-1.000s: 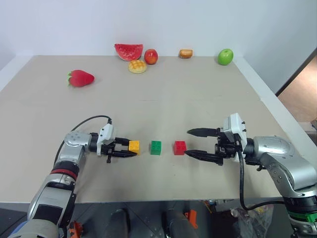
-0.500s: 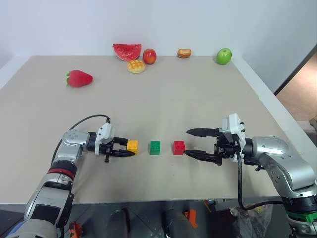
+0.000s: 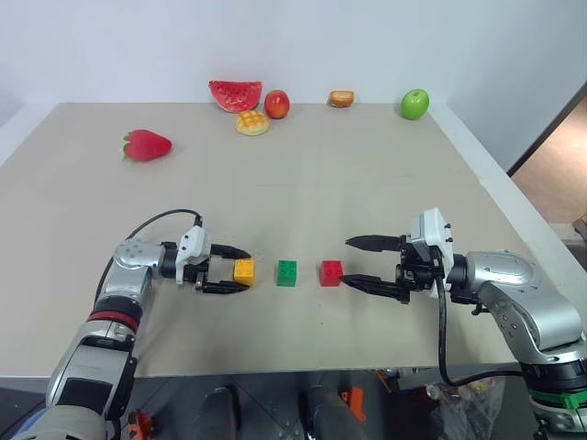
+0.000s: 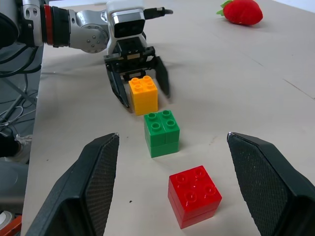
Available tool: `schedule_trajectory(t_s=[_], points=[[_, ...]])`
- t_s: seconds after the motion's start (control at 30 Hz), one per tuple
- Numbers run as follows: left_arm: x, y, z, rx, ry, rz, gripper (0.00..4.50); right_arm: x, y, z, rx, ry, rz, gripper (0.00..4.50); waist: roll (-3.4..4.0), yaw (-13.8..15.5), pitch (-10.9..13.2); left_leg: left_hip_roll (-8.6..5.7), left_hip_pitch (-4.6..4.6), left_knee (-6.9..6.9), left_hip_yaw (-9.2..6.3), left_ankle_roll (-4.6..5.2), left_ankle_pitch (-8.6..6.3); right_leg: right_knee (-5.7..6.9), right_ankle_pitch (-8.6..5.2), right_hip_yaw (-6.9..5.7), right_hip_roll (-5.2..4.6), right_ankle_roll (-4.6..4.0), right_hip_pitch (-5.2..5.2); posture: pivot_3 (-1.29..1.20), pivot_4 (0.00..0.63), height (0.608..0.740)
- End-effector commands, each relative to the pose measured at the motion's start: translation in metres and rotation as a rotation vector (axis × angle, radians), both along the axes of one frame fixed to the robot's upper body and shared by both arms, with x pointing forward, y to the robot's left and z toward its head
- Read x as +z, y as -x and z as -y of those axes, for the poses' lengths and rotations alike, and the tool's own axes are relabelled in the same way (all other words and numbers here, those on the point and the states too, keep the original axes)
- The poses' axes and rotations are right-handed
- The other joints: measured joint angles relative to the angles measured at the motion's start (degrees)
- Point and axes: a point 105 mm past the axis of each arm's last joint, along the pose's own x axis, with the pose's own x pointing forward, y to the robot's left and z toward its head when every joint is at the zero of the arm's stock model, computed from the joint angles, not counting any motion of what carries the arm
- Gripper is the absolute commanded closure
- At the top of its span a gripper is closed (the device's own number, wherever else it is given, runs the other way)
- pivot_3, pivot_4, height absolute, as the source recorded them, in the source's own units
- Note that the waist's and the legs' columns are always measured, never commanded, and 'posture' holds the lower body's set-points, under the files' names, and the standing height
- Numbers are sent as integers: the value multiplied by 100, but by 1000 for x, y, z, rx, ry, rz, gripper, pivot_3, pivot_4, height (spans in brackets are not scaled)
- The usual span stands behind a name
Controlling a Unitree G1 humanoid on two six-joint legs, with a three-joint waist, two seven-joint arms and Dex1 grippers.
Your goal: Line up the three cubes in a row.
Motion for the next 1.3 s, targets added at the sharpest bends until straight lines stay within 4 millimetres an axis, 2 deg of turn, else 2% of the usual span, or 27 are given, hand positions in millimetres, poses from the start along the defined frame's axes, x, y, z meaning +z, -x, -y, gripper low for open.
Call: schedule_trajectory(t_s=[0.03,0.23,0.43,0.57,0.67,0.73,0.83,0.87,0.97,1.07,1.17,1.3], points=[[7,-2,0,-2,7,42,53,10,0,-2,9,-9,45,873,0,0,0,0,0,0,0,0,0,0,0,0,0,0,0,0,150,740],[7,4,-10,2,9,33,53,12,1,-2,13,-12,44,873,0,-10,0,0,0,-1,0,0,0,0,0,0,0,0,0,0,150,740],[10,13,-53,112,-24,-40,53,16,-1,0,12,-13,58,873,1,-32,0,4,1,-6,0,0,0,1,-1,0,4,-3,-6,0,150,740],[27,-3,-91,415,87,-93,53,19,-9,4,-40,-28,89,873,0,-17,0,7,2,-9,0,0,0,1,-3,-1,3,-7,-7,0,150,740],[39,-23,-121,745,199,-120,53,19,-24,17,-170,-73,114,873,-1,9,0,7,1,-5,-1,0,0,1,-3,-4,-1,-6,-4,0,150,740],[45,-26,-133,888,256,-131,53,19,-32,26,-257,-115,117,873,-2,1,0,5,1,-4,5,0,0,0,-1,-4,-9,-2,-2,0,150,740],[60,-15,-132,971,395,-140,53,7,-35,44,-364,-165,71,873,-4,0,-1,3,0,-7,11,-2,-1,-2,-1,-4,-16,1,-4,0,150,740],[59,-6,-126,961,398,-152,53,2,-28,45,-353,-161,50,873,-5,4,-2,2,1,-9,10,-6,-4,0,-8,-7,-21,5,1,0,150,740],[51,21,-103,886,336,-150,53,-5,-5,42,-274,-128,-9,873,-7,0,-3,-1,3,-16,10,-14,-20,1,-20,-7,-23,24,2,0,150,740],[50,41,-92,809,259,-164,53,-4,-1,49,-272,-88,-18,873,-6,-12,-3,0,7,-20,10,-11,-24,3,-32,-7,-20,5,-2,0,150,740],[48,52,-99,791,179,-178,53,-4,0,54,-278,-67,-25,873,-9,-14,-4,3,24,-16,7,-11,-24,2,-21,-7,-13,-18,3,0,150,740],[48,53,-108,797,155,-175,53,-7,3,53,-275,-55,-30,873,-8,-15,-4,-3,39,-12,6,-22,-31,-1,-17,-8,-26,-24,-1,0,150,740]])
